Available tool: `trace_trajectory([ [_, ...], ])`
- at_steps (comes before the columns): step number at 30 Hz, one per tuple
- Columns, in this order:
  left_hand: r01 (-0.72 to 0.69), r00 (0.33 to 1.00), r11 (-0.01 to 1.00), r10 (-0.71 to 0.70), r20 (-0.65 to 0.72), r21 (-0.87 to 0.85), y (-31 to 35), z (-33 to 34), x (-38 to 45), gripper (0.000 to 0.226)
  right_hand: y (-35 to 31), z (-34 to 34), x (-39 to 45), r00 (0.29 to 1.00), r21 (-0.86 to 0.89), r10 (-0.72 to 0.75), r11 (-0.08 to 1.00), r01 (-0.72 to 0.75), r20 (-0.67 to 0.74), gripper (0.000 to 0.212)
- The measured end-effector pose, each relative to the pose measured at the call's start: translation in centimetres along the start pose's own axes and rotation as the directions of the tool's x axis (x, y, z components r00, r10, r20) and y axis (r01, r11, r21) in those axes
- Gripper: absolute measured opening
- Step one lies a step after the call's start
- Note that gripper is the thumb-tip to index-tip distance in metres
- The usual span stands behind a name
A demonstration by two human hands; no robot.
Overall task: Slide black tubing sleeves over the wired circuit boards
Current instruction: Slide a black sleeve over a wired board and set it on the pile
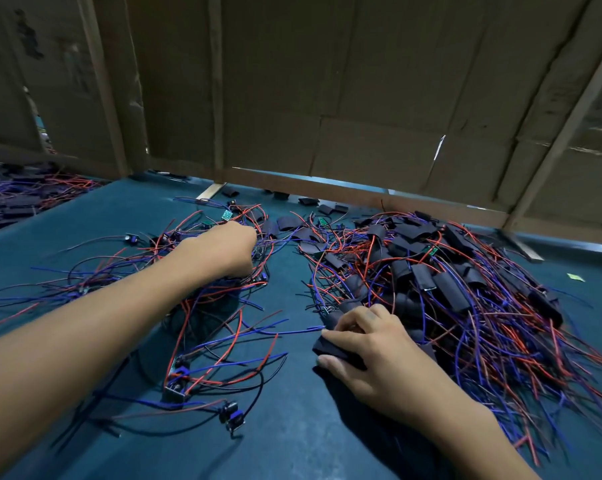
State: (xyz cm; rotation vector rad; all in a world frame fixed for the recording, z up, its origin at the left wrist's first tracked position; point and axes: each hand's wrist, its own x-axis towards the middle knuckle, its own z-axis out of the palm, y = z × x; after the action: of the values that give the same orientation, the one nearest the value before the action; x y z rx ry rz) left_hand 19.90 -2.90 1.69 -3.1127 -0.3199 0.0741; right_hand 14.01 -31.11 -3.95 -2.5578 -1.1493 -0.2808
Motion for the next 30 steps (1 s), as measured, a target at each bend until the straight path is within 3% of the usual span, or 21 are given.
trace_trajectory([
  [4,0.039,0.999,0.997,-0.040,0.002,0.065,-0.3,0.8,-0.2,0.018,0.2,-0.2,-0.1,1.000,0.016,0.007,1.000,-0.007,0.021,0.036],
  [8,-0.081,0.997,0.996,0.081,-0.019,0.032,-0.9,0.9,0.1,0.024,0.0,-0.6,-0.1,0.999,0.003,-0.020,1.000,0.020,0.030,0.032],
  [13,-0.070,0.996,0.957,0.081,0.026,-0.281,-2.3,-0.3,-0.1,0.028,-0.3,-0.8,-0.3,0.996,0.000,-0.066,0.998,0.066,-0.051,0.033],
  [16,-0.047,0.998,0.837,0.061,0.009,-0.545,-3.7,-1.6,0.2,0.018,-0.2,-0.8,-0.2,0.986,0.030,-0.097,0.994,0.102,-0.133,0.039],
  [18,-0.012,0.998,0.800,0.044,0.038,-0.600,-4.3,-2.5,0.6,0.016,-0.2,-0.9,-0.1,0.979,0.038,-0.106,0.993,0.114,-0.176,0.040],
  [20,0.016,0.995,0.842,0.038,0.090,-0.540,-4.2,-2.5,0.9,0.025,-0.2,-0.8,-0.2,0.975,0.043,-0.111,0.992,0.121,-0.194,0.038],
  [23,-0.018,0.987,0.954,0.065,0.148,-0.298,-2.8,-0.5,1.0,0.042,-0.2,-0.6,-0.2,0.973,0.036,-0.132,0.989,0.142,-0.190,0.035],
  [26,-0.058,0.995,0.987,0.069,0.070,-0.151,-1.2,0.9,1.1,0.042,-0.1,-0.4,-0.2,0.973,0.033,-0.140,0.988,0.149,-0.185,0.034],
  [30,-0.034,0.992,0.993,0.048,0.120,-0.113,-0.8,-0.2,1.1,0.034,0.0,-0.5,-0.2,0.975,0.041,-0.131,0.989,0.140,-0.179,0.034],
])
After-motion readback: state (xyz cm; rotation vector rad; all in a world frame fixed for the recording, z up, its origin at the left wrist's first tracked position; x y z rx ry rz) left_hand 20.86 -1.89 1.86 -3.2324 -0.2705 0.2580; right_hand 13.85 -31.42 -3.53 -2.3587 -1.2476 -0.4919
